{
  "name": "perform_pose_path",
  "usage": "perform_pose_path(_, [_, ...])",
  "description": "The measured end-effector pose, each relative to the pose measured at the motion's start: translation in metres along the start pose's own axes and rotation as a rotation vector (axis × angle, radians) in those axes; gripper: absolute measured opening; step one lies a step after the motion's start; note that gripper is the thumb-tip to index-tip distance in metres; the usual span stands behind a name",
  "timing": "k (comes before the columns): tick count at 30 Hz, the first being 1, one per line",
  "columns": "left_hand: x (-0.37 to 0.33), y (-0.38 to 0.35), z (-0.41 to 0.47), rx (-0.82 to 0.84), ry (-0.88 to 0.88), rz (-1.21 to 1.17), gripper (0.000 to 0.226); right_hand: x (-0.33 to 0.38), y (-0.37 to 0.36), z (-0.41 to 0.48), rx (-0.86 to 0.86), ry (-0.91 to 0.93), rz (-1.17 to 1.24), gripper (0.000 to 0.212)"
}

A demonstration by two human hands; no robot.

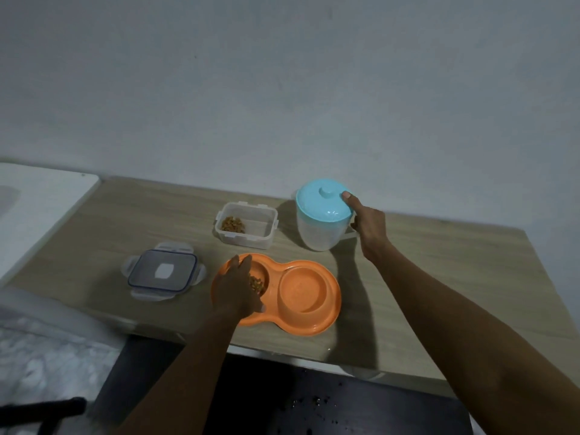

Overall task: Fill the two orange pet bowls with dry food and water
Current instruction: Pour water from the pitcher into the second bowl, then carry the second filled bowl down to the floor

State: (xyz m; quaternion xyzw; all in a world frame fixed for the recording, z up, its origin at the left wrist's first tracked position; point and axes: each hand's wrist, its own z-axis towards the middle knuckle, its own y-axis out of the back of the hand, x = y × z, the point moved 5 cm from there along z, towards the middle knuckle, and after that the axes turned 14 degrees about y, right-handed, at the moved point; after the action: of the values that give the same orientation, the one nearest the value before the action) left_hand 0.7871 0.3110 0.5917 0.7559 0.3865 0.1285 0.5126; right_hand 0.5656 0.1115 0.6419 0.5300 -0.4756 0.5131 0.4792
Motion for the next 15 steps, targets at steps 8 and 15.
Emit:
perform_pose_path(8, [0.006,0.002,0.001,0.038,-0.023,-0.102,0.13,-0.011,0.009,-0.031,-0.219,0.021,-0.172,0.062])
perform_pose_path(15, [0.039,0.022,-0.009,-0.142,0.136,-0.592,0.076,-0.066,0.016,-0.137,-0.092,-0.087,-0.474,0.059])
